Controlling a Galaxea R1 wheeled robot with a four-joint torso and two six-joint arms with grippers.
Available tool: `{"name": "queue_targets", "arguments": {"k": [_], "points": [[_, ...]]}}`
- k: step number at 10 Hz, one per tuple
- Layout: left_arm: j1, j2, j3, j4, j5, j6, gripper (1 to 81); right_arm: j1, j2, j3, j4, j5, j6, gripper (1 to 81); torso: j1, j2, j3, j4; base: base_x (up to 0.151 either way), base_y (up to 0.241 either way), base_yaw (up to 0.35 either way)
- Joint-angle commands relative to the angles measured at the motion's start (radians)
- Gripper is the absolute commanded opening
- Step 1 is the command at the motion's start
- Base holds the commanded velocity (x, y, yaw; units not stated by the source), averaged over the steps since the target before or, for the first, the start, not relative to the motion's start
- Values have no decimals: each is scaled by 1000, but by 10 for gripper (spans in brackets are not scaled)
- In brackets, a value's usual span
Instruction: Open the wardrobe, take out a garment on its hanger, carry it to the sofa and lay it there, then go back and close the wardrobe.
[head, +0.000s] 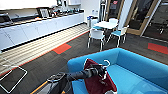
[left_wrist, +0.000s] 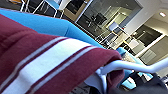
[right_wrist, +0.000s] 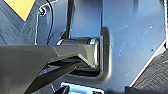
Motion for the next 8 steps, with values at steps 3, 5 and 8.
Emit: {"name": "queue_targets", "arguments": {"k": [3, 5, 8], "points": [[-167, -106, 24, 104, 39, 43, 10, 9, 8, 10, 0, -53, 0, 811, 0, 0, 0, 0, 0, 0, 0], [-162, -167, 24, 95, 39, 41, 10, 7, 8, 10, 0, -53, 0, 811, 0, 0, 0, 0, 0, 0, 0], [-136, -241, 24, 101, 40, 43, 10, 7, 8, 11, 2, -53, 0, 811, 0, 0, 0, 0, 0, 0, 0]]}}
